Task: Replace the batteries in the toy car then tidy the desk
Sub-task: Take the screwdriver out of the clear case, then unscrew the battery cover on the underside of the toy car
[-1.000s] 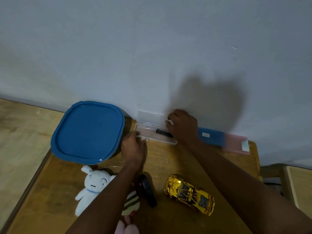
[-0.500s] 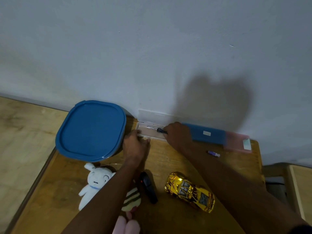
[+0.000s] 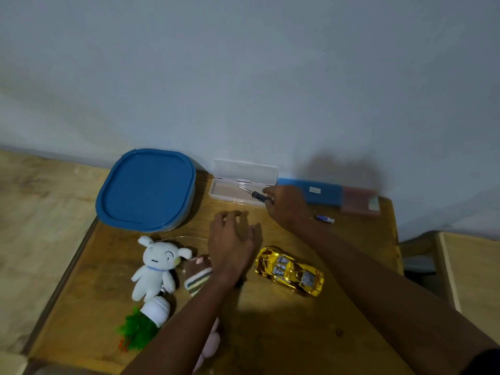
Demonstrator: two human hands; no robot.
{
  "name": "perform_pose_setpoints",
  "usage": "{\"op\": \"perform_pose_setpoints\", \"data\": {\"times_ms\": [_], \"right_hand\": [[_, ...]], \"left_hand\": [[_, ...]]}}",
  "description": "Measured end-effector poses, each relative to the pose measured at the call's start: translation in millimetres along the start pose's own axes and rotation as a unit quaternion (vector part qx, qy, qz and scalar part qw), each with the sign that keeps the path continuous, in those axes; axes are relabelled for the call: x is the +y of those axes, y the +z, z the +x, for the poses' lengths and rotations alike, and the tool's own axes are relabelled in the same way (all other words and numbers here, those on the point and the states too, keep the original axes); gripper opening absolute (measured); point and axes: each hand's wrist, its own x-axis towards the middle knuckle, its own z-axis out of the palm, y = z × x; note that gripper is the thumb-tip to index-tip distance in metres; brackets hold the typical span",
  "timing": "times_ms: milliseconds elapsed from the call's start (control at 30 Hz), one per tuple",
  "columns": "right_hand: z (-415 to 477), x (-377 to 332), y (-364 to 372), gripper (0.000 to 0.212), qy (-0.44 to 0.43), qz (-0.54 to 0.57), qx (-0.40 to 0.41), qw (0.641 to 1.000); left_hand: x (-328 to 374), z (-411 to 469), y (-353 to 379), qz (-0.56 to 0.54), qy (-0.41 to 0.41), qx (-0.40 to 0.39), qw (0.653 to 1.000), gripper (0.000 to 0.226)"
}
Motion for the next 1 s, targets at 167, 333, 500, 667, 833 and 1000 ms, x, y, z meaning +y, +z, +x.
{"op": "perform_pose_setpoints", "data": {"times_ms": [167,333,500,667,833,1000], "right_hand": [[-67.2,33.6,-22.1,0.019,0.085,0.122,-0.087,0.985],[-133.4,82.3,-25.5,0.019,0.178,0.168,-0.102,0.964],[-170.5,100.1,-22.4,0.015,0.203,0.186,-0.102,0.956],[-194.6,89.4,-6.1,0.022,0.251,0.262,-0.089,0.928],[-218.7,78.5,6.1,0.025,0.291,0.358,-0.059,0.885],[-223.4,58.8,-17.5,0.014,0.295,0.379,-0.066,0.874]], "left_hand": [[26.7,-60.8,19.3,0.069,0.041,-0.094,0.992,0.052],[50.9,-96.1,30.3,0.054,-0.034,-0.112,0.992,0.063],[60.0,-114.7,48.8,-0.112,-0.221,-0.134,0.959,0.063],[71.0,-109.0,61.9,-0.185,-0.318,-0.125,0.922,0.096],[61.1,-99.0,58.4,-0.154,-0.341,-0.152,0.915,0.113],[48.5,-94.1,47.9,-0.205,-0.332,-0.162,0.906,0.109]]}}
